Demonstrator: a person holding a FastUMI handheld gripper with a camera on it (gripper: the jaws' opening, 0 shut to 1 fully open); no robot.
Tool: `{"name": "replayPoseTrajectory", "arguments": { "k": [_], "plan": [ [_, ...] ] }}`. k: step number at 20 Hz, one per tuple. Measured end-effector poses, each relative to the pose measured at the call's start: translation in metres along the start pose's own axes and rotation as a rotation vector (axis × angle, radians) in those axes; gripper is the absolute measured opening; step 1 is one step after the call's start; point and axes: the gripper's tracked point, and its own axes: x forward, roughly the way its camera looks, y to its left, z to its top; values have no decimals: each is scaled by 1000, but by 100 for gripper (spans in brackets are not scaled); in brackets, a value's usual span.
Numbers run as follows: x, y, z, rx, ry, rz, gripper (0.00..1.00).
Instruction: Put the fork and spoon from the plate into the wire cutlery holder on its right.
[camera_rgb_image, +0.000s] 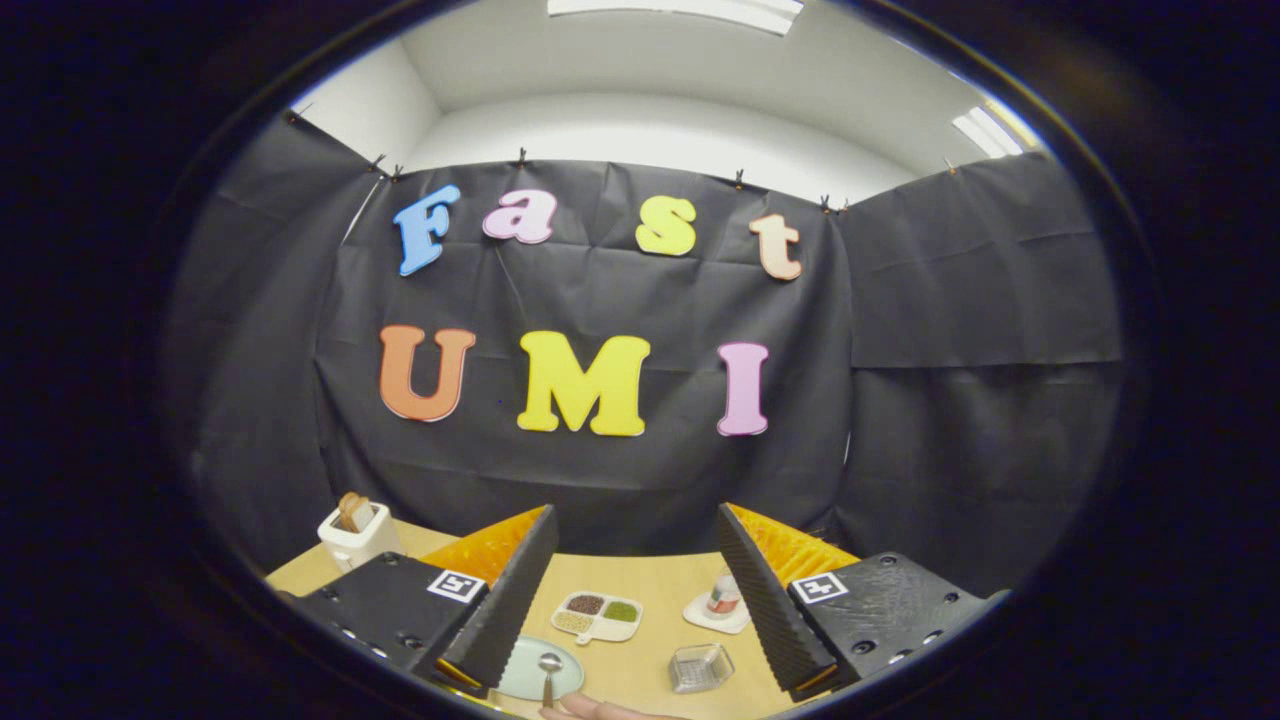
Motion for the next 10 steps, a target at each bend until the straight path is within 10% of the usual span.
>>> {"name": "replayPoseTrajectory", "arguments": {
  "k": [10],
  "plan": [
    [16, 36, -194, -120, 389, 103, 96]
  ]
}}
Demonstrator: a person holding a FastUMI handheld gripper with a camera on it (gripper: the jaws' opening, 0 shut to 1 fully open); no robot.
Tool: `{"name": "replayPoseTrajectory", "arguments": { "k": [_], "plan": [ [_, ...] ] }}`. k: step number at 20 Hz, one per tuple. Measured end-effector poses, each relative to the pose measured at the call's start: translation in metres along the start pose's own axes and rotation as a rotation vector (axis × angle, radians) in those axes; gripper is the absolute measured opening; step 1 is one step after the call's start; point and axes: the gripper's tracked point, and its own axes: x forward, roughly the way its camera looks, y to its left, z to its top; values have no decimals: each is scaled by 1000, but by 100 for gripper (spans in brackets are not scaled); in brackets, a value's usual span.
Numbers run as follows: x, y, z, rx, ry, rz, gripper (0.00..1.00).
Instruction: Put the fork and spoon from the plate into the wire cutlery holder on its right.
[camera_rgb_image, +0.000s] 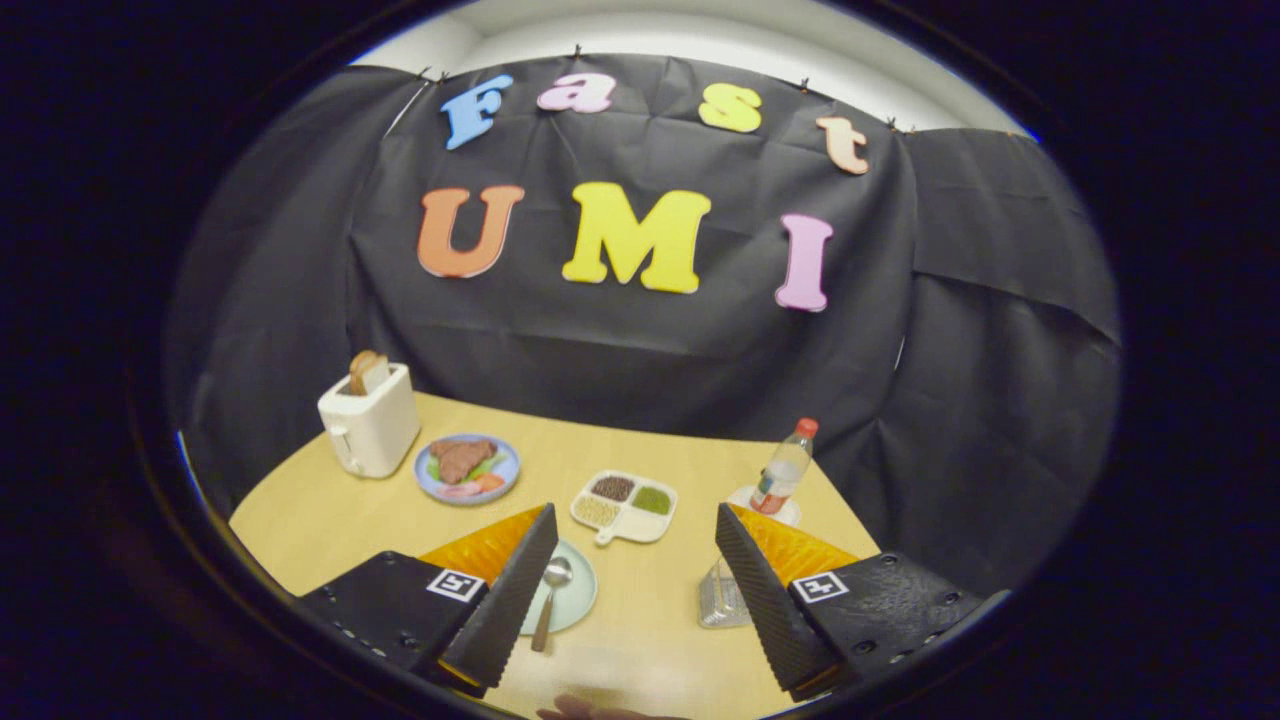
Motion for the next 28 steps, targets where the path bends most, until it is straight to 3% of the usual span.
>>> {"name": "replayPoseTrajectory", "arguments": {
  "k": [8, 14, 19, 26, 28],
  "plan": [
    [18, 36, -121, 39, 388, 108, 96],
    [30, 58, -167, 25, 592, 165, 96],
    [35, 75, -185, 4, 715, 229, 93],
    [61, 81, -199, -29, 860, 226, 93],
    [65, 82, -198, -31, 891, 228, 84]
  ]
}}
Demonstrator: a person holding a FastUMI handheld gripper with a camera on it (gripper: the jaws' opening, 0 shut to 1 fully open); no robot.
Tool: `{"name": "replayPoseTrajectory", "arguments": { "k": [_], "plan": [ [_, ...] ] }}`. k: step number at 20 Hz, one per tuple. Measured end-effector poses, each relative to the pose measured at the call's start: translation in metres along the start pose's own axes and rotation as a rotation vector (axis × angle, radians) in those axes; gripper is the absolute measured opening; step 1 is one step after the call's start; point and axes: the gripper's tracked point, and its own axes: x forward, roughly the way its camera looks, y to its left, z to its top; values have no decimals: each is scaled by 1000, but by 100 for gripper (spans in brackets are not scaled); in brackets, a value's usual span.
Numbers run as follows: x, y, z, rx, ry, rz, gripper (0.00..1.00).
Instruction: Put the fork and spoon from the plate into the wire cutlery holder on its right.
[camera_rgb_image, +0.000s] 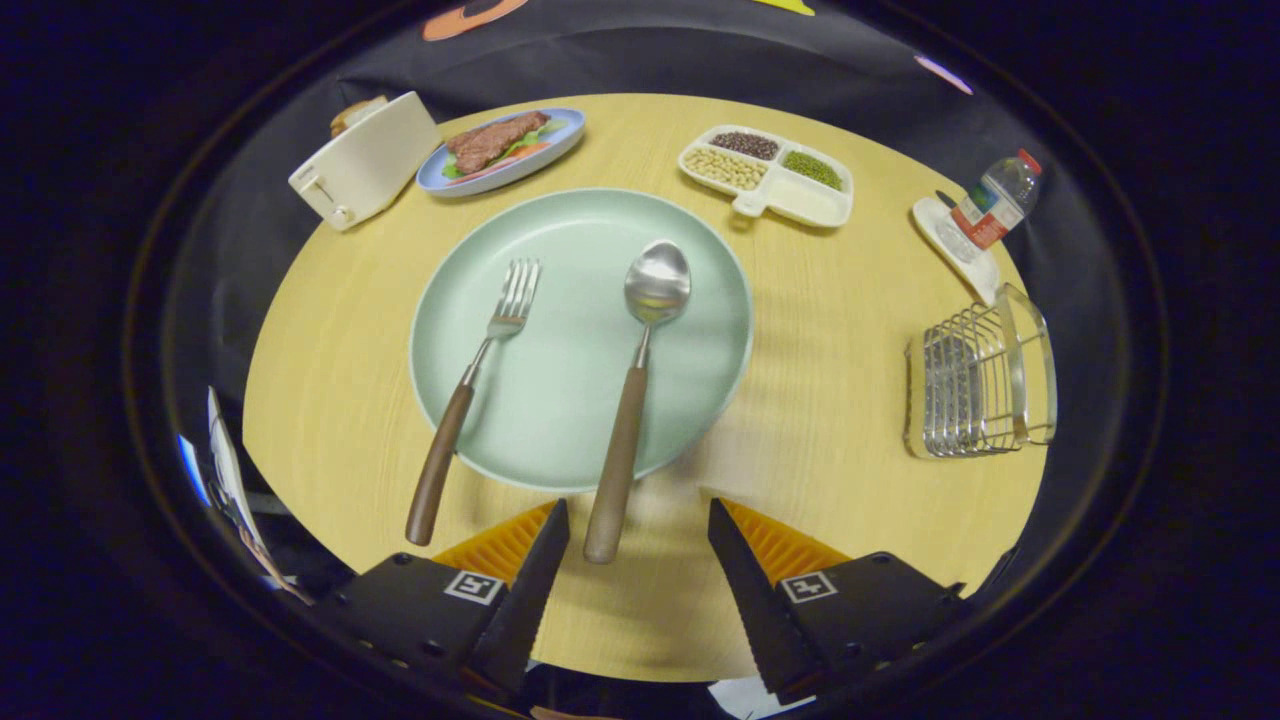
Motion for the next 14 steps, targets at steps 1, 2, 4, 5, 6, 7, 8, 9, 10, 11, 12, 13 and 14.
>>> {"name": "replayPoseTrajectory", "arguments": {
  "k": [1, 2, 4, 5, 6, 7, 8, 9, 10, 11, 12, 13, 14],
  "plan": [
    [2, 0, 1, -6, 14, -2, 80],
    [5, 0, 0, -10, 29, -5, 72],
    [6, 2, -2, 1, 69, -13, 57],
    [7, 3, -2, 13, 78, -14, 50],
    [9, 6, -2, 19, 83, -11, 41],
    [9, 5, -1, 22, 84, -18, 30],
    [9, 4, 0, 28, 79, -17, 26],
    [11, 1, 1, 31, 72, -28, 23],
    [8, -3, 2, 43, 65, -40, 23],
    [7, -5, 3, 48, 56, -32, 11],
    [5, -7, 2, 47, 42, -29, 11],
    [0, -9, 4, 42, 34, -29, 7],
    [-1, -10, 4, 37, 20, -29, 7]
  ]
}}
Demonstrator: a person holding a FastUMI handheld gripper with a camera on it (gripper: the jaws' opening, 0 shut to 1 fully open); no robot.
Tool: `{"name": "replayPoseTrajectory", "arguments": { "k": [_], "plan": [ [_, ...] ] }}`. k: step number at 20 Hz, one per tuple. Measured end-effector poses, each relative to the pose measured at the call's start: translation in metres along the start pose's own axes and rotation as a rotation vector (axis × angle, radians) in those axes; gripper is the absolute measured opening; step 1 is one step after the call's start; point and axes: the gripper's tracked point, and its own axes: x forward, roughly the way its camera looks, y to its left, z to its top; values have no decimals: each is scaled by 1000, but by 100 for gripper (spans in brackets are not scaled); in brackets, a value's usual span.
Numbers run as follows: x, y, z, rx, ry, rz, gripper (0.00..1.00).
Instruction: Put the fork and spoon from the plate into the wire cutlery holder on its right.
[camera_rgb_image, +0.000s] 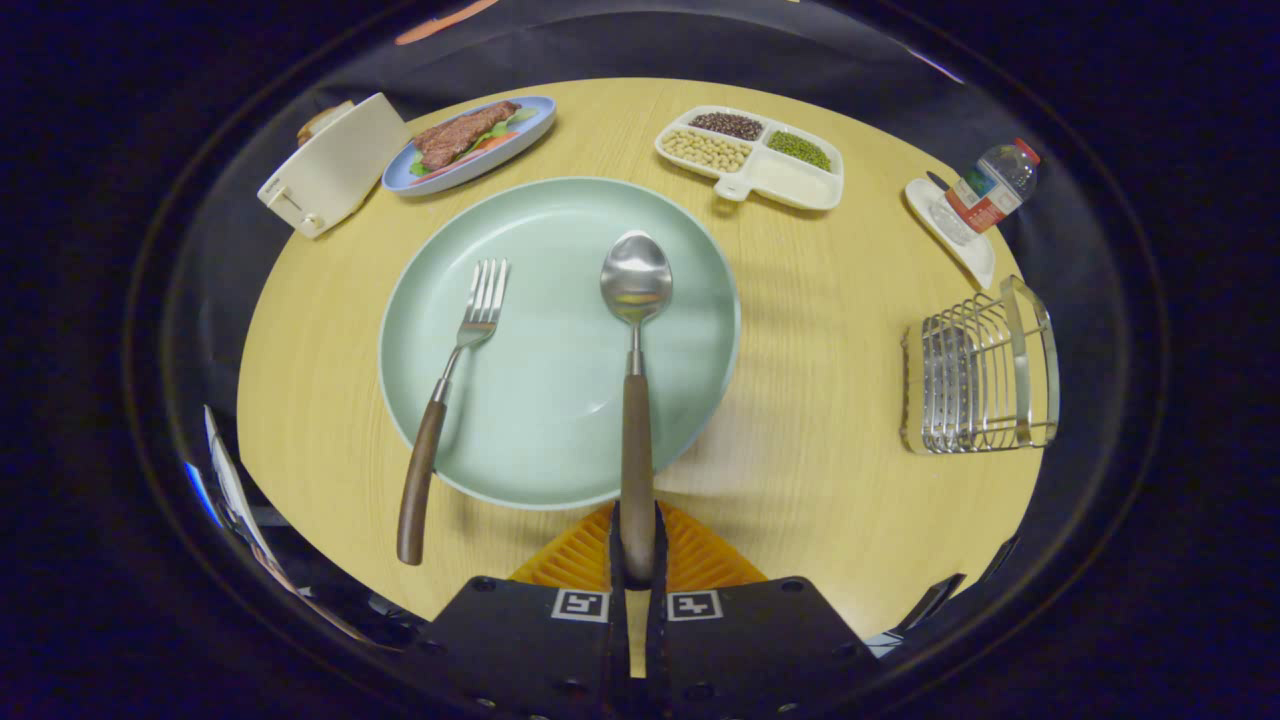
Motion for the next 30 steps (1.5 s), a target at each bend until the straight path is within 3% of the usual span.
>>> {"name": "replayPoseTrajectory", "arguments": {
  "k": [2, 3, 10, 20, 30],
  "plan": [
    [-7, -4, 1, -2, -18, -5, 6],
    [-11, -4, 1, 5, -29, 2, 1],
    [-43, -9, -1, -26, -131, 13, 1],
    [-98, -39, -12, 76, -241, 23, 1],
    [-152, -108, -25, 209, -324, -6, 1]
  ]
}}
